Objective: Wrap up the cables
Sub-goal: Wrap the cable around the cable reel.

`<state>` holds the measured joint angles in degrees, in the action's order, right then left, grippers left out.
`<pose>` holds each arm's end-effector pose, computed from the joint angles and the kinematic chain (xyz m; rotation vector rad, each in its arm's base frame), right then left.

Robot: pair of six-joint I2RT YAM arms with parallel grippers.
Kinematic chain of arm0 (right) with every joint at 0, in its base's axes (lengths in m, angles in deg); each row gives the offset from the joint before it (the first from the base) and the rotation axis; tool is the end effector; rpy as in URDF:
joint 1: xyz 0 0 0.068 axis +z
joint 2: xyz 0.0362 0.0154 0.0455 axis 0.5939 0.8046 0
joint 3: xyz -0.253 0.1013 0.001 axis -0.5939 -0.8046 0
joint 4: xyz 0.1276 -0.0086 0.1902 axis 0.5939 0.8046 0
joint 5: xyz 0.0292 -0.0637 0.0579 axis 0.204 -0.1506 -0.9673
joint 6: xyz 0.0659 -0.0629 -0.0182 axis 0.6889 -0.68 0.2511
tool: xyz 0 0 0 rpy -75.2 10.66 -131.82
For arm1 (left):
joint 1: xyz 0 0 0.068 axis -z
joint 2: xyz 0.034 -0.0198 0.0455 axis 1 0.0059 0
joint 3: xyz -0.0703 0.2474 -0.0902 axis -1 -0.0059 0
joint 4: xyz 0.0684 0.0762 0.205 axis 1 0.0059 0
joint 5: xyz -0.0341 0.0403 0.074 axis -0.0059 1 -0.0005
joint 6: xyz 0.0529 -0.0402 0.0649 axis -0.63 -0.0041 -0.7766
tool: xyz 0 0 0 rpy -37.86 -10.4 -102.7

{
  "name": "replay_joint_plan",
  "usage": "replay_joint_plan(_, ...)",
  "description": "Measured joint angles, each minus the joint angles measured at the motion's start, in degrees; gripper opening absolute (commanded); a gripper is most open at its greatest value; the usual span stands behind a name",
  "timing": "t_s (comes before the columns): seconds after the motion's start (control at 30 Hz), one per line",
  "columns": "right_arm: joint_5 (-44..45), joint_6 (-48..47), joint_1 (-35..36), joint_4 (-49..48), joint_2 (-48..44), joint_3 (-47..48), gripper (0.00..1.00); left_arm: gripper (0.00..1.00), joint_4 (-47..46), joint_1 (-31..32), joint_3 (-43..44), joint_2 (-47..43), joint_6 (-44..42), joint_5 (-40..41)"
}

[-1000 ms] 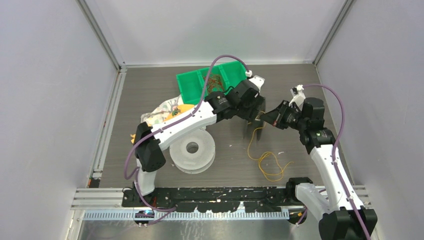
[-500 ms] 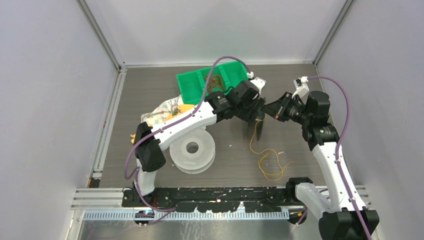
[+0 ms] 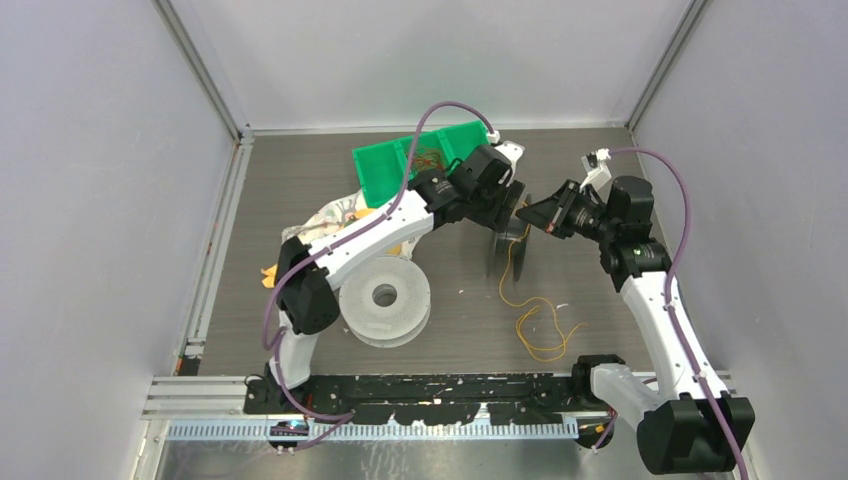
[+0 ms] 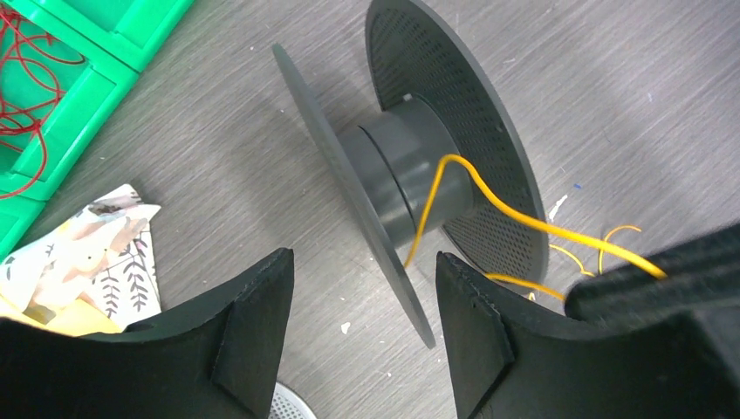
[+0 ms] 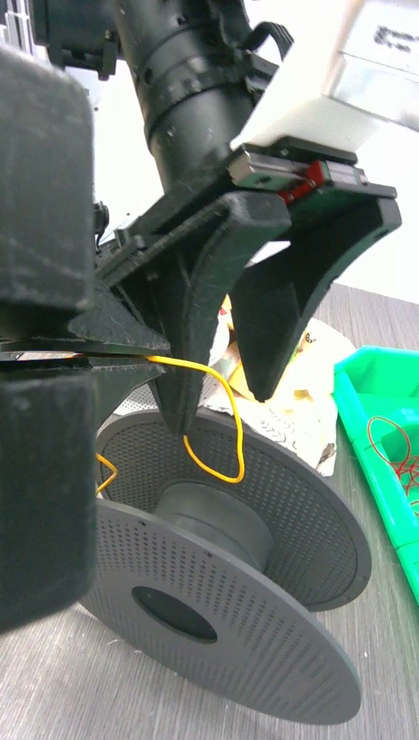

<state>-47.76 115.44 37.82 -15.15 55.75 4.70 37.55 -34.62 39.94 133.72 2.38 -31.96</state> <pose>0.2155 0.0589 0.3178 0.0899 2.0022 1.0798 0.2683 -0.3657 0.3134 0.6622 2.2466 -0.5219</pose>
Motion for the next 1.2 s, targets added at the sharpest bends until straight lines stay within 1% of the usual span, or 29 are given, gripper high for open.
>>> replay_joint_plan(0.37, -3.89, 3.85, 0.0, -4.76, 1.27, -0.98, 0.0, 0.61, 0.0, -0.63, 0.44, 2.36, 0.02, -0.87)
replay_joint_plan(0.6, -5.11, 5.27, 0.0, -6.27, 2.29, -1.68, 0.01, 0.58, -0.15, -0.63, 0.48, 2.47, 0.24, -1.05)
replay_joint_plan(0.67, -5.27, 5.33, 0.0, -6.56, 2.29, -1.68, 0.01, 0.59, -0.48, -0.61, 0.48, 2.54, 0.33, -1.05)
replay_joint_plan(0.73, -5.29, 5.44, 0.0, -6.71, 2.29, -1.68, 0.0, 0.62, -0.68, -0.5, 0.57, 2.64, 0.33, -0.98)
replay_joint_plan(0.83, -5.03, 5.44, -0.13, -6.71, 2.32, -1.68, 0.01, 0.62, -0.9, -0.26, 1.09, 3.19, 0.35, -0.42)
replay_joint_plan(0.9, -4.81, 5.46, -0.2, -6.62, 2.32, -1.86, 0.01, 0.61, -0.92, 0.07, 1.09, 3.28, 0.28, 0.85)
replay_joint_plan(1.07, -4.57, 6.14, -0.26, -6.64, 2.32, -2.6, 0.01, 0.57, -1.57, 2.01, 1.03, 3.28, -0.66, 7.17)
replay_joint_plan(1.2, -4.0, 6.54, -0.37, -6.6, 2.32, -3.08, 0.01, 0.55, -3.8, 3.13, -0.13, 3.28, -1.73, 11.26)
